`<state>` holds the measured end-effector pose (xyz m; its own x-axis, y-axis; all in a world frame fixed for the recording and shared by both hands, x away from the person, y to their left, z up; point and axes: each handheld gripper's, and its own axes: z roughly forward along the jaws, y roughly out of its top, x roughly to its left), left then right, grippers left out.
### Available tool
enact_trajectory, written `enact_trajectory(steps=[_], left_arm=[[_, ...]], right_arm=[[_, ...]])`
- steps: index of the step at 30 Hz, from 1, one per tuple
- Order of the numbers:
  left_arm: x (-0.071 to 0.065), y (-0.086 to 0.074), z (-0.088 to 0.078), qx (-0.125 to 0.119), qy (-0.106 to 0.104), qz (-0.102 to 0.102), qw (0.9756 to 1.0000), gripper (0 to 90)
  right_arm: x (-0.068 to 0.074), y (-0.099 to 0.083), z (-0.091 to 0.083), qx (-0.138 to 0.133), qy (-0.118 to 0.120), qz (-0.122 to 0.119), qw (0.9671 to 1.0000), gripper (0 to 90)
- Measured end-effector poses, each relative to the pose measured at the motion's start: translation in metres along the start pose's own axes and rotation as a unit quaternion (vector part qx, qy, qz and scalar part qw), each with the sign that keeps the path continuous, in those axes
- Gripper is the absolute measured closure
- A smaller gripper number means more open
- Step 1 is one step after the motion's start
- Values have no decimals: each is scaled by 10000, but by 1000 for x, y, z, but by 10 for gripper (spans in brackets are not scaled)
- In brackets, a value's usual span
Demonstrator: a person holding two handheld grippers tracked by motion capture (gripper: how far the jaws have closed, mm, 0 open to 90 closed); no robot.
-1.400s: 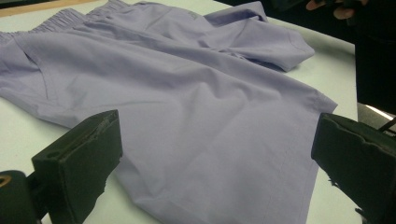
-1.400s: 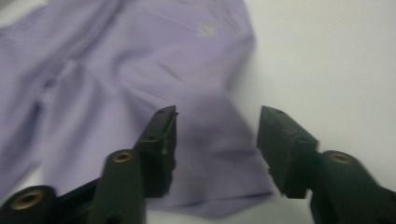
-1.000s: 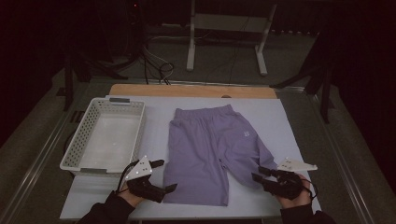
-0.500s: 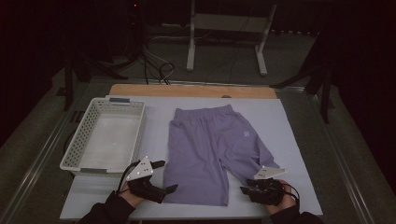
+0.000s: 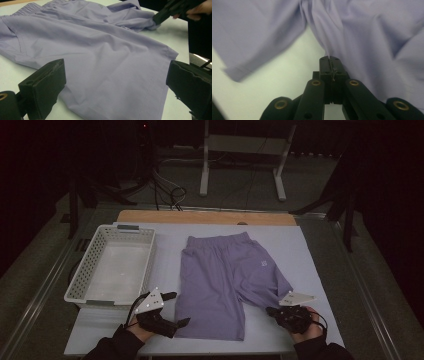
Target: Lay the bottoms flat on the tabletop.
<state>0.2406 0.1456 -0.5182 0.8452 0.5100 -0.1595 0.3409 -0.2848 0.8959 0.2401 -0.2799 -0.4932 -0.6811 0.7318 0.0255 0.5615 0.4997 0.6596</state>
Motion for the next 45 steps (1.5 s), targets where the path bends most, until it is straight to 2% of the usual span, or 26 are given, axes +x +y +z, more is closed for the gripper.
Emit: enact_trajectory(steps=[3, 5, 8, 11, 15, 16, 20, 21, 22, 23, 24, 25, 26, 27, 28, 30, 33, 34, 38, 39, 40, 42, 45], left_arm=[[0, 0, 0, 7, 9, 8, 10000, 31], [0, 0, 0, 14, 20, 10, 10000, 31], [0, 0, 0, 24, 29, 16, 10000, 31], [1, 0, 0, 37, 23, 11, 10000, 31], [0, 0, 0, 40, 18, 13, 10000, 31], [1, 0, 0, 46, 23, 16, 10000, 31], [1, -1, 1, 52, -6, -2, 10000, 31], [0, -1, 1, 50, -15, -4, 10000, 31], [0, -1, 1, 56, -11, 7, 10000, 31], [0, -1, 1, 60, -12, 12, 10000, 31], [0, -1, 1, 52, -16, 2, 10000, 31], [0, -1, 1, 48, -16, 2, 10000, 31], [0, -1, 1, 48, -16, 2, 10000, 31], [0, -1, 1, 47, -18, -4, 10000, 31], [0, -1, 1, 45, -22, -5, 10000, 31], [0, -1, 1, 53, -19, 11, 10000, 31], [0, -1, 1, 54, -22, 16, 10000, 31], [0, -1, 1, 52, -22, 17, 10000, 31], [0, -1, 1, 48, -26, 20, 10000, 31], [0, 0, 1, 53, -28, 19, 10000, 31], [0, 0, 1, 56, -26, 22, 10000, 31], [0, -1, 1, 61, -33, 21, 10000, 31], [0, 0, 1, 70, -34, 33, 10000, 31]], right_arm=[[-1, 2, -13, -192, 133, 100, 9997, 896], [-1, 5, -20, -249, 319, 148, 9991, 896], [3, 10, -26, -318, 638, 98, 9974, 895], [11, 16, -29, -319, 843, -5, 9959, 895], [21, 24, -29, -339, 1147, -102, 9928, 892], [23, 26, -27, -350, 1341, -69, 9903, 892], [34, 32, -17, -176, 1439, -207, 9892, 891], [36, 33, -13, -181, 1535, -204, 9878, 888], [37, 33, -11, -182, 1595, -217, 9868, 878], [39, 33, -9, -220, 1751, -183, 9841, 787], [39, 33, -9, -302, 1886, -216, 9814, 759], [39, 33, -11, -393, 1927, -190, 9803, 720], [39, 33, -11, -393, 1927, -190, 9803, 720], [36, 32, -13, -506, 1873, -153, 9809, 654], [32, 32, -18, -651, 1647, -139, 9841, 625], [22, 28, -25, -763, 1165, -66, 9902, 560], [4, 17, -31, -810, 697, 94, 9942, 548], [-6, 11, -33, -745, 531, 244, 9955, 557], [-29, -10, -34, -481, -2, 638, 9968, 584], [-32, -13, -33, -465, -56, 687, 9965, 585], [-35, -17, -30, -342, -96, 880, 9955, 587], [-37, -21, -22, -222, -74, 1039, 9943, 586], [-37, -22, -15, -67, -147, 1076, 9941, 573]])
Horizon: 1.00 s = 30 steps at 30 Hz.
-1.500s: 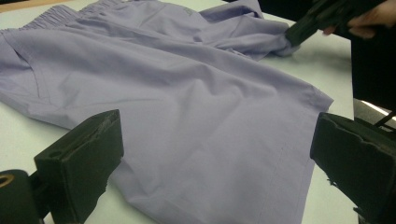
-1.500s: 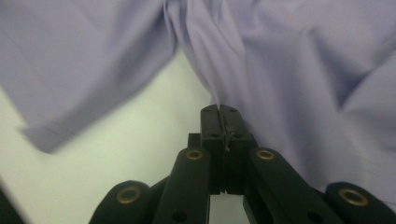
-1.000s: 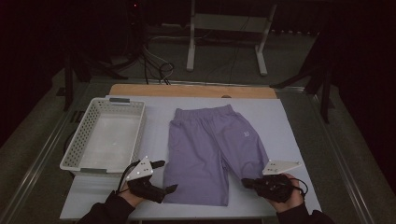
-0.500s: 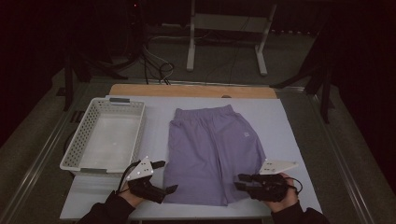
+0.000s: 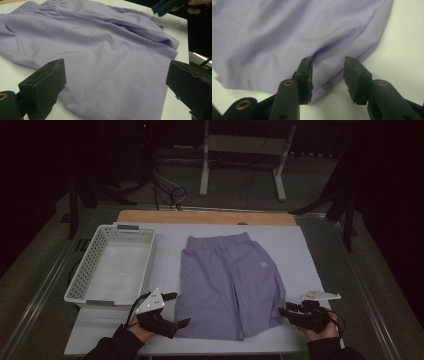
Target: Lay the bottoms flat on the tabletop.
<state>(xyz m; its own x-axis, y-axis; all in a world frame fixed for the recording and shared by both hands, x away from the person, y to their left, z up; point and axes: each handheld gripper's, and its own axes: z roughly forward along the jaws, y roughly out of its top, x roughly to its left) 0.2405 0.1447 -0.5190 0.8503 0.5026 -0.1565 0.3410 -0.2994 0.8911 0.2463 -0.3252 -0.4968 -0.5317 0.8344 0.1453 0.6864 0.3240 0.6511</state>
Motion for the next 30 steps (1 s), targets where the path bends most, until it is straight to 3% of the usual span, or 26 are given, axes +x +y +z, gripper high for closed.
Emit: enact_trajectory(steps=[2, 5, 7, 9, 14, 18, 22, 26, 30], left_arm=[[0, 0, 0, -5, -2, 4, 10000, 31], [0, 0, 0, 1, -19, -8, 10000, 31], [-1, 0, 1, 16, -29, 9, 10000, 31], [-1, 0, 0, 8, -28, 23, 10000, 31], [0, 0, 0, -7, -16, 15, 10000, 31], [-1, 0, 0, -10, -19, 25, 10000, 31], [0, 0, -1, -4, -17, 21, 10000, 31], [0, 0, 0, 9, -25, 24, 10000, 31], [0, 0, 0, 8, -32, 22, 10000, 31]], right_arm=[[-1, -1, 7, 123, 45, 228, 9997, 562], [6, -2, 13, 304, 61, 214, 9993, 603], [11, -1, 16, 467, 69, 74, 9989, 790], [13, 1, 12, 434, 10, -19, 9991, 872], [12, 5, -9, 28, -80, 40, 10000, 877], [5, 3, -21, -41, -244, 174, 9995, 876], [-10, -7, -26, 192, -593, 415, 9972, 875], [-22, -17, -29, 344, -707, 709, 9944, 876], [-27, -23, -32, 472, -818, 839, 9920, 877]])
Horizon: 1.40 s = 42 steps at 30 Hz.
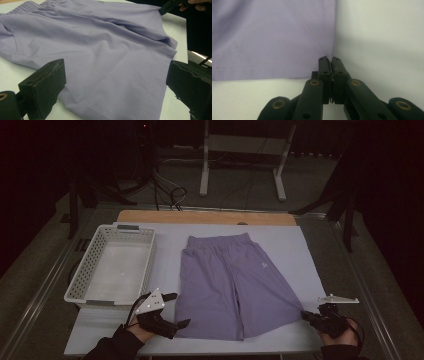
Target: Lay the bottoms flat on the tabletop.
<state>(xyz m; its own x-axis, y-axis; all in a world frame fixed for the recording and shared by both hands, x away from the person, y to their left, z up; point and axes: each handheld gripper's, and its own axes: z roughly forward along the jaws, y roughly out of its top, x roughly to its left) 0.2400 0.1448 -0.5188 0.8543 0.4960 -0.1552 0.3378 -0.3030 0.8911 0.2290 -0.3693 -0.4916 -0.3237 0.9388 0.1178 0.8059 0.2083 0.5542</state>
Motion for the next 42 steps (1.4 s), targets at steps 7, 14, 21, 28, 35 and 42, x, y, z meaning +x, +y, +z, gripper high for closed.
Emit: enact_trajectory(steps=[7, 14, 21, 28, 35, 42], left_arm=[[-1, 0, 0, 17, -19, 3, 10000, 31], [-1, 0, 3, 94, -57, -10, 9999, 31], [-1, -1, 5, 146, -109, -14, 9998, 31], [-2, 0, 8, 238, -203, -6, 9995, 24], [-4, 4, 10, 319, -256, 29, 9992, 19], [-5, 17, 14, 427, -389, 59, 9983, 2]], right_arm=[[-10, -13, 0, 344, -67, 276, 9990, 876], [-8, -10, -5, 125, 69, 166, 9998, 803], [-2, -6, -7, -472, 415, -127, 9979, 523], [9, 4, -6, -1081, 760, -377, 9905, 273], [21, 13, 1, -1347, 1166, -733, 9813, 136], [36, 35, 9, -1461, 1472, -1073, 9723, 117]])
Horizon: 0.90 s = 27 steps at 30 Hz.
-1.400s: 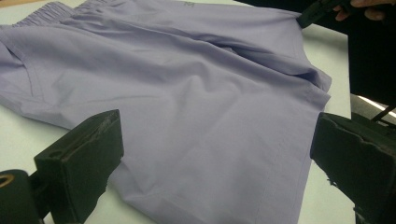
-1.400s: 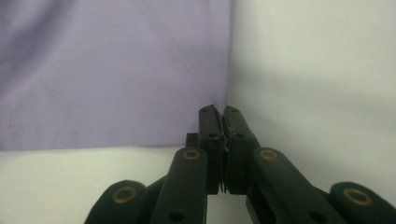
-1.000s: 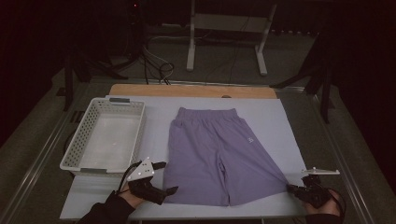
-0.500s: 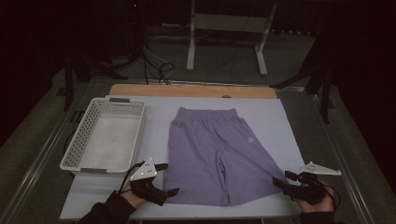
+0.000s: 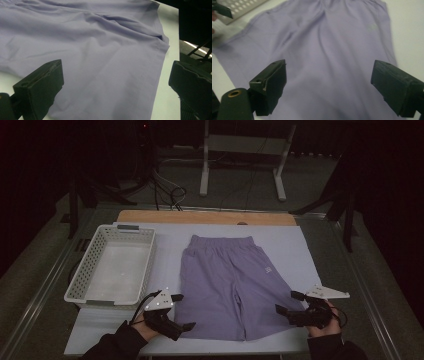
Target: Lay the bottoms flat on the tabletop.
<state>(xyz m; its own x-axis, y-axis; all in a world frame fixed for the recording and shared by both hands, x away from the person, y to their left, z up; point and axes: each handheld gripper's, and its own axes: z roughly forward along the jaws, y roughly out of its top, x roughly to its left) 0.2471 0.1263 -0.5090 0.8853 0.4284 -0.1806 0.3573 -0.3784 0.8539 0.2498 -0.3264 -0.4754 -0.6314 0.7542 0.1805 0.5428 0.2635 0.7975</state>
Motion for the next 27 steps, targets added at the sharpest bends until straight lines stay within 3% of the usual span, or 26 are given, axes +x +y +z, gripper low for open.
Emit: enact_trajectory(steps=[4, 8, 16, 22, 27], left_arm=[[1, 15, 3, -37, -17, 13, 10000, 2], [7, 30, 6, 43, 202, 71, 9998, 3], [24, 53, 5, 98, 522, -373, 9979, 14], [33, 67, 8, 103, 760, -401, 9962, 12], [41, 81, 10, 132, 944, -311, 9950, 7]], right_arm=[[3, 18, 12, -188, 165, -272, 9993, 112], [4, 37, 23, -368, 305, -430, 9979, 134], [4, 67, 44, -475, 143, -669, 9965, 138], [2, 84, 54, -558, 55, -730, 9958, 125], [-6, 98, 66, -531, -64, -725, 9959, 124]])
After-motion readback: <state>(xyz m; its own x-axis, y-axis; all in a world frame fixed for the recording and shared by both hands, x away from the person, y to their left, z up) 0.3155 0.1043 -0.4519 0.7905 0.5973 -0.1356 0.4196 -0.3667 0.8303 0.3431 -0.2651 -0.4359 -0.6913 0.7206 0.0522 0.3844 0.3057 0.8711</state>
